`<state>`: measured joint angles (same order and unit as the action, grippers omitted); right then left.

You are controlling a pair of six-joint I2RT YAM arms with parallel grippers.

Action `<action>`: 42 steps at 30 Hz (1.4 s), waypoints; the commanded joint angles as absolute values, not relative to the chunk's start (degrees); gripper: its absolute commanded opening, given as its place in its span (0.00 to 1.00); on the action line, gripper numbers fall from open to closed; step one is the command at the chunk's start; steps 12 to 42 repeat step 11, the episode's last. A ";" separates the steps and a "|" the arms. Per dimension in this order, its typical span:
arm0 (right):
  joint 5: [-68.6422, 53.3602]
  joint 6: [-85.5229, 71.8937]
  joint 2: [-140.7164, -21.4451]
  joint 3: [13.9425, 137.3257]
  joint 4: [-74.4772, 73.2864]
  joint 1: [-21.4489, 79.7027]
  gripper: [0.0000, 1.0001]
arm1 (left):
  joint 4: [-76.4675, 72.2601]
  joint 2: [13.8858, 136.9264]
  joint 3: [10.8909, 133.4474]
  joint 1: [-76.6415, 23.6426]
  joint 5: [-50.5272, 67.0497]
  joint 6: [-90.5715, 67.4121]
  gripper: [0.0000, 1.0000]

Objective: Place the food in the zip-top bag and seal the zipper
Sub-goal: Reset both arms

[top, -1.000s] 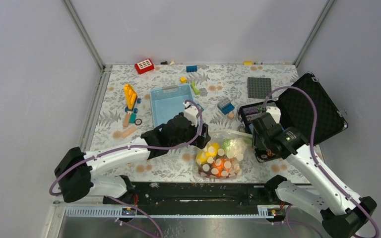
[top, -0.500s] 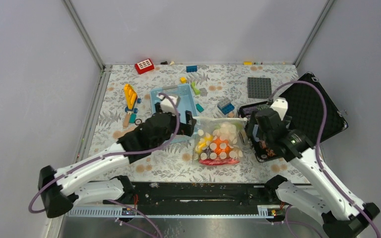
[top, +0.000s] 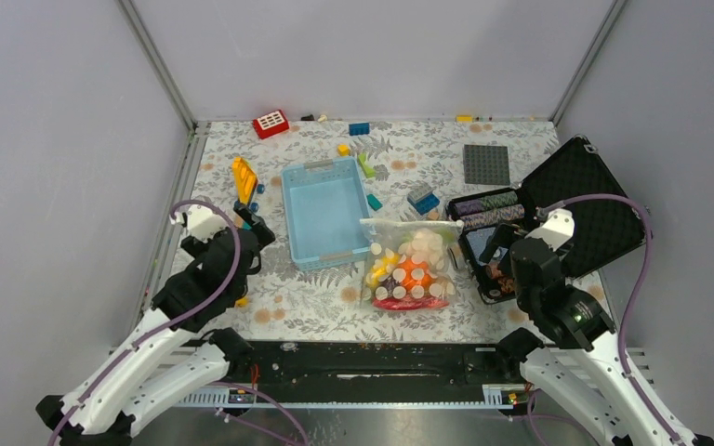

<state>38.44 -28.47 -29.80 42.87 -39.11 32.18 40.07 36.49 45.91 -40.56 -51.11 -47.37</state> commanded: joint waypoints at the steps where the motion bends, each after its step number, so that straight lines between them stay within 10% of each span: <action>1: 42.97 -29.26 -28.78 41.60 -36.77 31.99 1.00 | 47.37 39.66 46.21 -37.67 -52.16 -55.45 0.99; 42: 45.66 -28.92 -31.27 39.14 -35.11 31.99 1.00 | 41.70 44.76 45.48 -30.61 -40.61 -51.32 0.99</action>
